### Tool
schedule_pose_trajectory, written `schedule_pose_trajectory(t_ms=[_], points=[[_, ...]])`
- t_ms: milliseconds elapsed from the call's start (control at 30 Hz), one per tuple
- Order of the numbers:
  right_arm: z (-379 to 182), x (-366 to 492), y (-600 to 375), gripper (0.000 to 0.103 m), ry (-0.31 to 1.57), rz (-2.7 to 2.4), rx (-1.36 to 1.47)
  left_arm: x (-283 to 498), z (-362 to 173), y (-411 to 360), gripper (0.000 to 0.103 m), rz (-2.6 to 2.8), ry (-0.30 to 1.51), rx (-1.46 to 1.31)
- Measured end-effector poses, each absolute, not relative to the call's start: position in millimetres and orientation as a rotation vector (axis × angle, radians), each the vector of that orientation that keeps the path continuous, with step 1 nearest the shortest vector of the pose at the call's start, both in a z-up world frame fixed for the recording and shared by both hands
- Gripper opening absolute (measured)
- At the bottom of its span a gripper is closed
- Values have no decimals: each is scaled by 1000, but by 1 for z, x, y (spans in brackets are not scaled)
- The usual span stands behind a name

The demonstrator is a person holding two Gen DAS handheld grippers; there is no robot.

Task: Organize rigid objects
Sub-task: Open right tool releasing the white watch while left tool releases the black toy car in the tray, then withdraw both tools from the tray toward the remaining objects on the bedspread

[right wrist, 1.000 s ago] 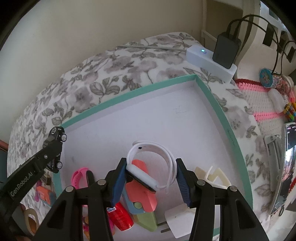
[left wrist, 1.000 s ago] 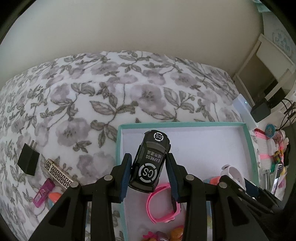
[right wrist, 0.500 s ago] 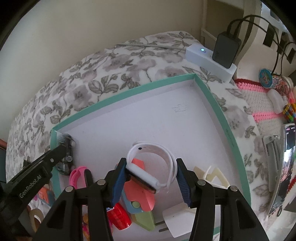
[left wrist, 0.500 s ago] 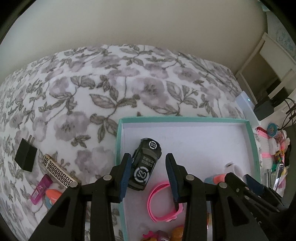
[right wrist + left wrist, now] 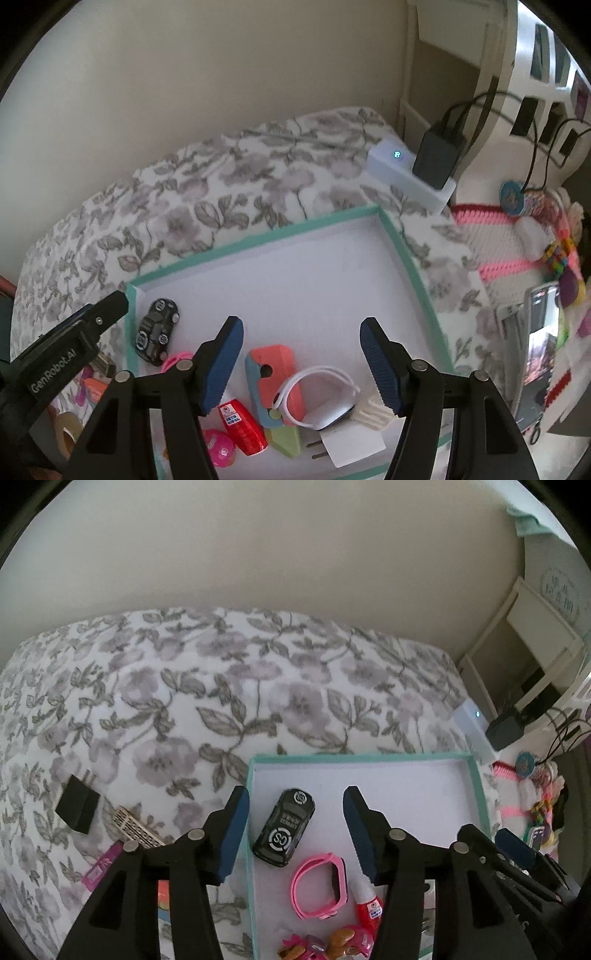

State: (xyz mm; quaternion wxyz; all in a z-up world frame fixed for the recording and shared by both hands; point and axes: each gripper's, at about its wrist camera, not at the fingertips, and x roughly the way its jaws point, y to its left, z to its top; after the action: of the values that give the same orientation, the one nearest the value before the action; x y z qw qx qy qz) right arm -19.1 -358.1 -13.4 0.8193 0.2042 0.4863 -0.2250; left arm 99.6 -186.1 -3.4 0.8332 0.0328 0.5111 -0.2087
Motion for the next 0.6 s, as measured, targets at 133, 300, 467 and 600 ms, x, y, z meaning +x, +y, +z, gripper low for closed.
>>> schedule_pose_trajectory(t_ms=[133, 300, 467, 600], points=[[2, -21, -357, 71, 1010, -484, 414, 101, 8, -179, 64, -413, 1054, 57], [16, -20, -352, 76, 999, -480, 367, 104, 14, -169, 71, -366, 1037, 49], [16, -19, -349, 87, 996, -474, 352, 108, 14, -157, 81, -316, 1035, 34], [10, -18, -347, 95, 1009, -468, 351, 110, 12, -149, 85, -279, 1031, 27]])
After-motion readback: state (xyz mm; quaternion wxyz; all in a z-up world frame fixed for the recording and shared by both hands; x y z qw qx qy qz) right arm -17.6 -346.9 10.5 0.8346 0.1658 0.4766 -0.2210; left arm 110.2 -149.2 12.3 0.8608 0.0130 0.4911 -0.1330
